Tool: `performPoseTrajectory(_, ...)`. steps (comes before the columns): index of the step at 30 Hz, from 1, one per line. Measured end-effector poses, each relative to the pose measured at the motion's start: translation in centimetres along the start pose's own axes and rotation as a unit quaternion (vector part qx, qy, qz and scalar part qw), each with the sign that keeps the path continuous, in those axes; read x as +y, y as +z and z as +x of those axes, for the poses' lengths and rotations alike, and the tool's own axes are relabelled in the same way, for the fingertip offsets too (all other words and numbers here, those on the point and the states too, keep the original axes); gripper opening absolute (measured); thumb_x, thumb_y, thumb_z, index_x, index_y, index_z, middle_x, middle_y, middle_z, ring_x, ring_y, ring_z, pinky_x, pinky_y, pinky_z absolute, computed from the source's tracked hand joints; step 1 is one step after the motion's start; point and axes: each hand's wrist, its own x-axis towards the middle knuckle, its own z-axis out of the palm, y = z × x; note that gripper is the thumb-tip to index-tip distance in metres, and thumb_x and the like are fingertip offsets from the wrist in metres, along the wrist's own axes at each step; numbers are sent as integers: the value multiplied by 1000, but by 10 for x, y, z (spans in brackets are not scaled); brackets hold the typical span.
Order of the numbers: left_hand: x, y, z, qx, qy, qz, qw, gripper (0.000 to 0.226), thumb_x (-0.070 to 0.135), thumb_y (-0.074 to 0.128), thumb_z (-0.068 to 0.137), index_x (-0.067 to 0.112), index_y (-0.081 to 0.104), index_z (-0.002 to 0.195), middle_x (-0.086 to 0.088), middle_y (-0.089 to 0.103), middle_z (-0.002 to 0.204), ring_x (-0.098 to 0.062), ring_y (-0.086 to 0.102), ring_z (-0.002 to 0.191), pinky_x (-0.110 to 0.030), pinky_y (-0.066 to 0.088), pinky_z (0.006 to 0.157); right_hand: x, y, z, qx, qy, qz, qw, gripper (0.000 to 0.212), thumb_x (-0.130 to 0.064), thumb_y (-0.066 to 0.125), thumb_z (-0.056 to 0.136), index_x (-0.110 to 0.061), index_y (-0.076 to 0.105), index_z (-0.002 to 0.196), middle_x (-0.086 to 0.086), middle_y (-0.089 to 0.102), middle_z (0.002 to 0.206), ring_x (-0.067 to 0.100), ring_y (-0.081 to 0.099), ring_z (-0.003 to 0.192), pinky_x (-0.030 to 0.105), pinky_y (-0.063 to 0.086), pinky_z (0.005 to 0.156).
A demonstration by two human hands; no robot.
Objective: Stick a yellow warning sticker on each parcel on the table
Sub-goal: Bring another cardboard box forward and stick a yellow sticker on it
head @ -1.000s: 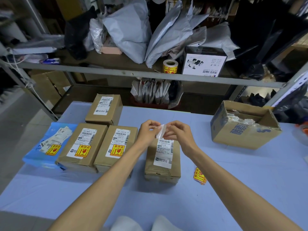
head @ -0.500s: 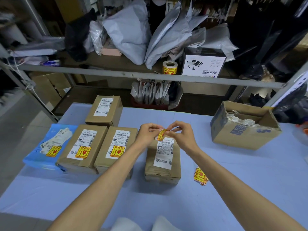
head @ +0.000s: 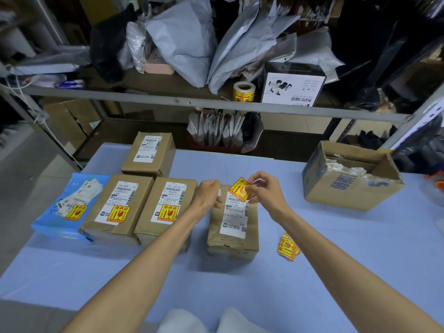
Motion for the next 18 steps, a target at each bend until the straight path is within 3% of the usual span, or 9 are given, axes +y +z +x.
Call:
performPoseTrajectory(4,-10,0,-1,-38,17,14,999,20,21,54,93,8,50,78,-11,59,75,-14,65,55,-41,58,70,7,-2,-2,-5,13,-23,1000,7,1,62,89,-5,60,93,12,68,91,17,70,76,23,59,57)
performPoseTrajectory(9,-14,4,-4,-56,24,-1,998,10,12,57,93,14,54,102,-8,66,84,-16,59,63,-29,51,61,15,-4,-4,-5,13,-48,999,10,-1,65,87,-10,64,91,12,67,97,19,68,85,25,59,60)
performPoseTrajectory(12,-18,9,-3,-71,50,55,995,18,39,65,87,22,64,93,-4,69,97,-16,62,89,-38,50,83,19,-3,-4,-10,11,-72,997,8,-4,66,87,-9,65,93,10,67,94,20,68,86,27,60,63)
performPoseTrajectory(14,-20,13,-2,-60,41,77,994,23,47,67,82,25,66,88,-1,67,110,-14,58,103,-36,45,93,21,-2,-4,-16,10,-81,997,8,-4,66,87,-9,66,93,10,67,94,20,67,86,30,60,66)
performPoseTrajectory(18,-22,18,-3,-62,26,95,993,25,37,65,86,15,72,98,-4,66,114,-18,58,107,-28,44,86,25,-1,-6,-18,14,-88,996,8,-6,67,88,-10,66,94,9,66,96,19,65,89,31,60,69)
